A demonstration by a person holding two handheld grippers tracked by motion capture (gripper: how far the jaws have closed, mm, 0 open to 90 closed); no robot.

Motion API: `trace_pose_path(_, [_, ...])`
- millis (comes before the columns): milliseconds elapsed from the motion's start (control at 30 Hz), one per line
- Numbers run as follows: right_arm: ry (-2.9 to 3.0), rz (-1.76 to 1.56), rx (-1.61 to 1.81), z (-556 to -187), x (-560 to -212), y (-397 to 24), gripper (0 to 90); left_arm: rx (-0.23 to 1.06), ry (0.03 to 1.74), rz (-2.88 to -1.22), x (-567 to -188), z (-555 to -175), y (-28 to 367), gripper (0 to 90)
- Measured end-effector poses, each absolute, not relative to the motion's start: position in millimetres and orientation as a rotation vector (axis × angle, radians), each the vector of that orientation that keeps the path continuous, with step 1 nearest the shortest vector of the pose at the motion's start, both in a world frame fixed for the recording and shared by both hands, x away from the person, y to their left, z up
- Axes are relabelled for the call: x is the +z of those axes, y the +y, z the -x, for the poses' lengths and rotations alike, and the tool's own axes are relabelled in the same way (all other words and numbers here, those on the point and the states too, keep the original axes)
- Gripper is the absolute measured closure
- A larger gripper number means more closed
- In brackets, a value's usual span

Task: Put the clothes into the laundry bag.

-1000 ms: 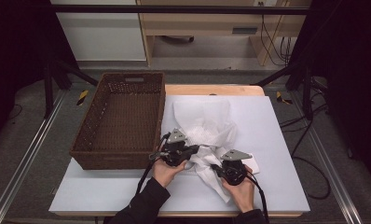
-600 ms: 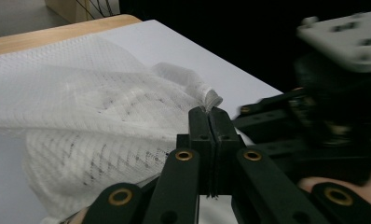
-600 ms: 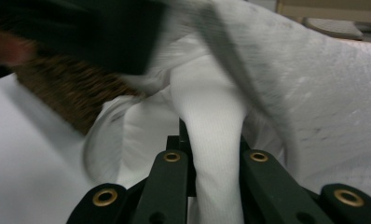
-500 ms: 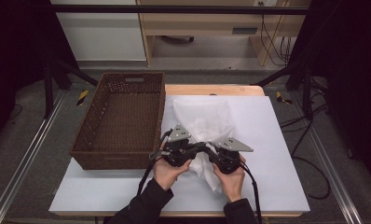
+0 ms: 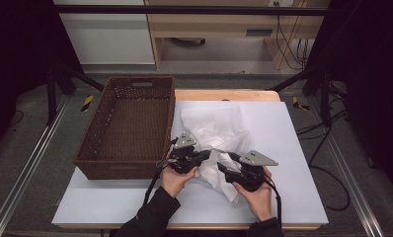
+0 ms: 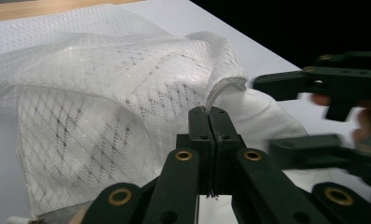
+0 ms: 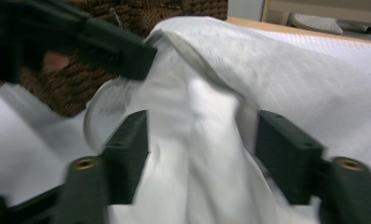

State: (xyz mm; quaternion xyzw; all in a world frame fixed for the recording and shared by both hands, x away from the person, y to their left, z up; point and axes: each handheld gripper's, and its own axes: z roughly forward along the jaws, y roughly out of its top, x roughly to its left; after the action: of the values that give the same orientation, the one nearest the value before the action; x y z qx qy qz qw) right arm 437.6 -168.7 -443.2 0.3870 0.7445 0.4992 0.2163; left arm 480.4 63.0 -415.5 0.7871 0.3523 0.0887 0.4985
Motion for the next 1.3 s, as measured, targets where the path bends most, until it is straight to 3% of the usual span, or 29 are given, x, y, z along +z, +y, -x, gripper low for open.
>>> trace_pose_path(100, [2.089, -1.111, 1.346, -429, -447, -181, 20.7, 0.228, 0.852, -1.918, -417, -481, 62, 89.1])
trace_pose_path(200, [2.157, -1.181, 1.26, -433, -466, -182, 23.7, 0.225, 0.855, -1.917, -419, -483, 61, 89.1])
trace_pose_path(333, [2.251, -1.217, 1.179, -444, -489, -173, 55.4, 0.227, 0.845, -1.928, -420, -483, 61, 89.1])
trace_pose_path(400, [2.266, -1.218, 1.222, -443, -483, -173, 79.9, 0.219, 0.852, -1.916, -418, -481, 62, 89.1])
trace_pose_path(467, [2.253, -1.17, 1.265, -438, -474, -173, 84.8, 0.215, 0.842, -1.901, -413, -478, 64, 89.1])
trace_pose_path(667, [2.176, -0.984, 1.477, -421, -444, -155, 85.2, 0.243, 0.775, -1.862, -381, -458, 63, 89.2])
trace_pose_path(800, [2.051, -1.03, 1.492, -430, -431, -148, 85.1, 0.257, 0.755, -1.86, -362, -450, 64, 89.2])
trace_pose_path(1133, [2.005, -1.196, 1.341, -484, -472, -116, 83.4, 0.146, 0.812, -1.853, -383, -464, 68, 89.2])
trace_pose_path(1233, [1.987, -1.203, 1.302, -492, -480, -118, 79.9, 0.153, 0.83, -1.859, -394, -468, 69, 89.1])
trace_pose_path(1300, [2.004, -1.178, 1.304, -487, -475, -123, 72.7, 0.164, 0.844, -1.863, -401, -471, 70, 89.1])
